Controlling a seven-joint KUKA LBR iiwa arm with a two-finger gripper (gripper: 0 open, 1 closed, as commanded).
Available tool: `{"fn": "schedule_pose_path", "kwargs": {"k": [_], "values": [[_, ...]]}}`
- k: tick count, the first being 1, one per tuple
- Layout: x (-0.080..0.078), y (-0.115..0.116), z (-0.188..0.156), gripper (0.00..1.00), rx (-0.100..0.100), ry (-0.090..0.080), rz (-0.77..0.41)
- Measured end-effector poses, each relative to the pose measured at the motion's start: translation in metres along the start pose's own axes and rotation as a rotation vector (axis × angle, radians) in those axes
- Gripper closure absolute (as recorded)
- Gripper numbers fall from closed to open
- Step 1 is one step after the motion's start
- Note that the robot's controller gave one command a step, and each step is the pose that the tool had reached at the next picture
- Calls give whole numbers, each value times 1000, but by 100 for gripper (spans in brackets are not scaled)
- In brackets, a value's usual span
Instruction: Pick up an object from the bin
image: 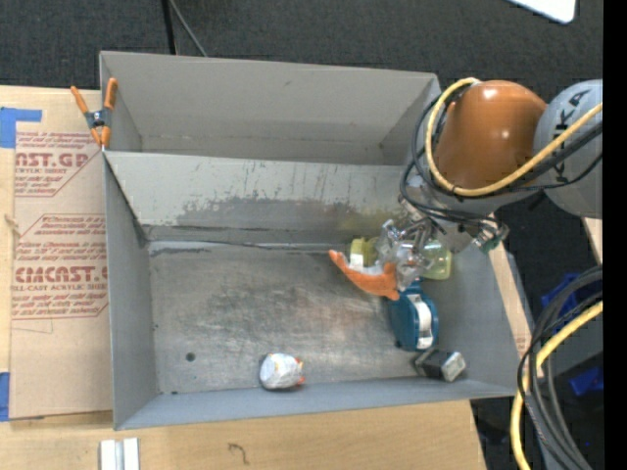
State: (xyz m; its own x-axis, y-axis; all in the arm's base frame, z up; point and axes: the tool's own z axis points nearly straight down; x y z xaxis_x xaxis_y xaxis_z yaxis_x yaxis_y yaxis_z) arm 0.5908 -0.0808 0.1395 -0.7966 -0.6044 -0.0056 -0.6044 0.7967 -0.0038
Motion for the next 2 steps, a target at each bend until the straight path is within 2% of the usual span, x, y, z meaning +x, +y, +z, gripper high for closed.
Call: {"fn": "schedule_pose_path", "kwargs": {"k": [1, 2], "values": [[9, -4, 41, 100, 2, -11, 71], [13, -3, 54, 100, 1, -12, 98]]}}
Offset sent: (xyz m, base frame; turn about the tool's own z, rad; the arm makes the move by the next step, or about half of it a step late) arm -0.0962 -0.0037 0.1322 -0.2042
